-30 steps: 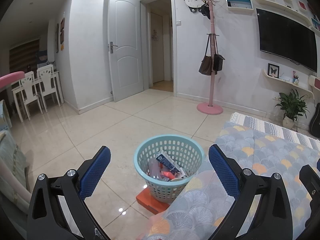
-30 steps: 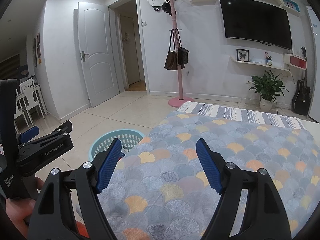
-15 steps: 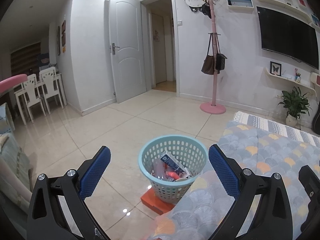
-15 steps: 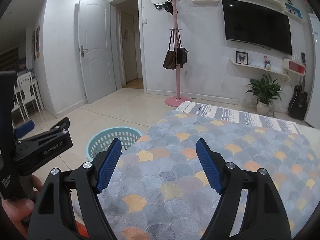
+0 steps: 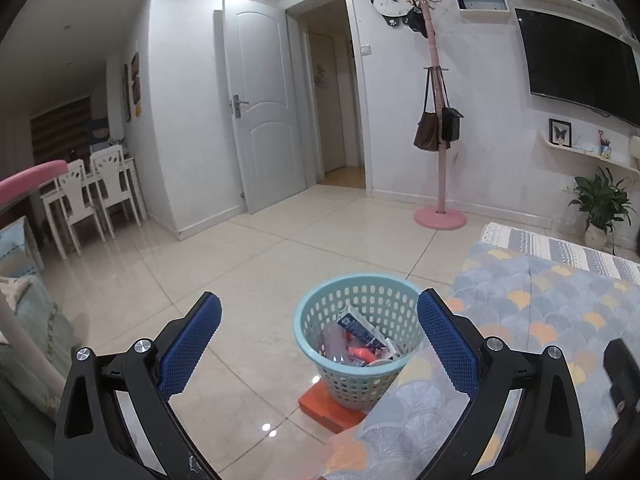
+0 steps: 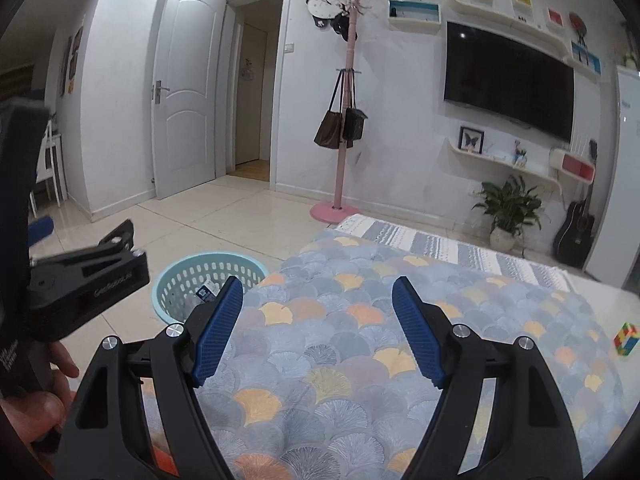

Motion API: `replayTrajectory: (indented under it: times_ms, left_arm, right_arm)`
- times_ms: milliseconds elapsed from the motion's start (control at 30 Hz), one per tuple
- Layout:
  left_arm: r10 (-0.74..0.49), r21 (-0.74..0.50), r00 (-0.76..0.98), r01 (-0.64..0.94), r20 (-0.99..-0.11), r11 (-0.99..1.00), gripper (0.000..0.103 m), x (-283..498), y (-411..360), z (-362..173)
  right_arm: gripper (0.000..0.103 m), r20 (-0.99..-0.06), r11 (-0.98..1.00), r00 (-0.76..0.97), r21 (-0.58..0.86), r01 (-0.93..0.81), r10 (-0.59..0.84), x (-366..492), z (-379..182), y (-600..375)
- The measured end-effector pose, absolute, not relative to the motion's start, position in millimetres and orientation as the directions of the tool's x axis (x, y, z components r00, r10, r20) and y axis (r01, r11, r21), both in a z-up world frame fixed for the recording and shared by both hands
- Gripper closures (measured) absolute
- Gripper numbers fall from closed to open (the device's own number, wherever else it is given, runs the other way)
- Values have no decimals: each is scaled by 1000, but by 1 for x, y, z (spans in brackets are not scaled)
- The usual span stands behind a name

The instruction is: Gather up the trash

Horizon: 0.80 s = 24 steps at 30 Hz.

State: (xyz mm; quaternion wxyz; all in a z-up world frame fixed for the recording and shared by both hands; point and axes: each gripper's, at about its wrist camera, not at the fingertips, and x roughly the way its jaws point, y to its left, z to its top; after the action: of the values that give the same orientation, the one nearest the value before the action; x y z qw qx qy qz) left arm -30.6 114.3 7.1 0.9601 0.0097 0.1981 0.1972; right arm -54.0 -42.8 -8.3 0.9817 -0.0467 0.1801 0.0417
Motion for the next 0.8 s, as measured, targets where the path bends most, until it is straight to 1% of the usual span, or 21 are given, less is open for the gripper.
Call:
replayTrajectory:
  times_ms: [100,167,800]
  left_arm:
    - [378,90,849,-373,-368,924,8,-34,115,9]
    - [378,85,851,-374,-365,924,8,-36,117,10]
    - [342,50,864,-350,-368,936,7,-40,123,14]
  right_arm:
    - [29,-341,991,938,-84,-102,67,-59,-5,-41]
    - [25,-328,992,942,-74,-101,72,-62,-1,-42]
    - [24,-318,994,944,-16,-104,94,-64,16,-49]
